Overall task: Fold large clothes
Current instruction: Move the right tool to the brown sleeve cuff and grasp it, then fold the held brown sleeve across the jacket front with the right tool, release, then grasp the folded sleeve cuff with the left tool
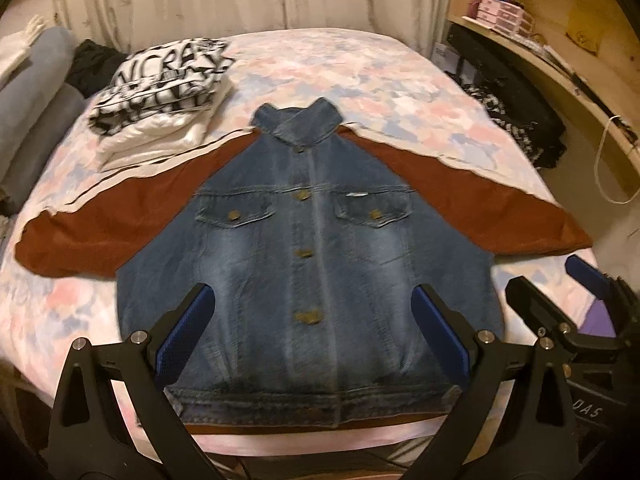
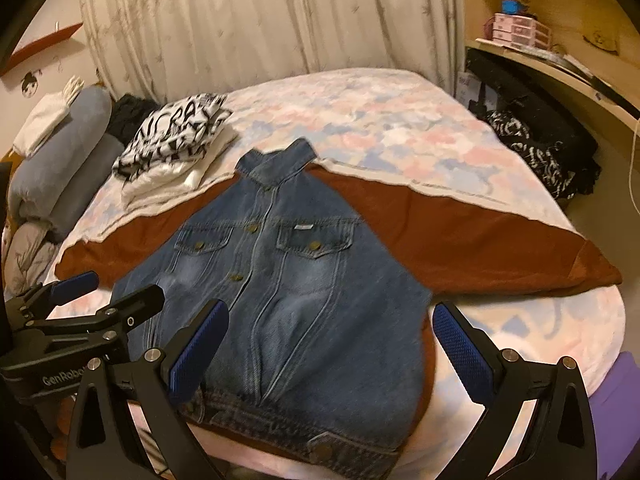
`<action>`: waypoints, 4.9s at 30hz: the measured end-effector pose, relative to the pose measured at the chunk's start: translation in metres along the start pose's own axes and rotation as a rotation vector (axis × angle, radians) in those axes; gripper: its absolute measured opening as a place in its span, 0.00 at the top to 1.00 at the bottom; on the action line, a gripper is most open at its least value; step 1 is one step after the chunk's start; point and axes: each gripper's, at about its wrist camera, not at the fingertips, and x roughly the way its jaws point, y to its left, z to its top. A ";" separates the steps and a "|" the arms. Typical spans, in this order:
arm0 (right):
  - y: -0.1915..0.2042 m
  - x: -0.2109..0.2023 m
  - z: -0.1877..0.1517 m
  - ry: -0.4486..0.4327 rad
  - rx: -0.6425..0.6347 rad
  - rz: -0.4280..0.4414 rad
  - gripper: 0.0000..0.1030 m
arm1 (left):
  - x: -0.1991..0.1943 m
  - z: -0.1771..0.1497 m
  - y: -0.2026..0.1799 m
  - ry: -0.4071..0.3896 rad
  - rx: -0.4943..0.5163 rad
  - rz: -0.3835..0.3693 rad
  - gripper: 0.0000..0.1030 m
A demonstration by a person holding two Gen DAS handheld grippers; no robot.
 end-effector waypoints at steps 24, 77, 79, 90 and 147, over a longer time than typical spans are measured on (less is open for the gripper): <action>-0.207 -0.159 0.125 -0.574 0.057 -0.362 0.00 | -0.007 0.150 -0.163 -0.295 0.114 -0.237 0.05; -0.282 0.158 0.084 -0.111 0.200 -0.035 0.90 | 0.177 0.097 -0.081 -0.030 -0.092 -0.019 0.62; -0.237 0.181 0.080 -0.070 0.123 0.013 0.90 | 0.173 0.092 -0.060 -0.029 -0.106 -0.024 0.62; -0.143 0.281 -0.004 0.192 -0.003 0.053 0.38 | 0.197 0.062 0.000 0.086 -0.189 -0.127 0.58; -0.263 0.164 -0.071 0.078 0.354 -0.100 0.36 | 0.172 0.118 -0.105 -0.270 0.210 0.108 0.97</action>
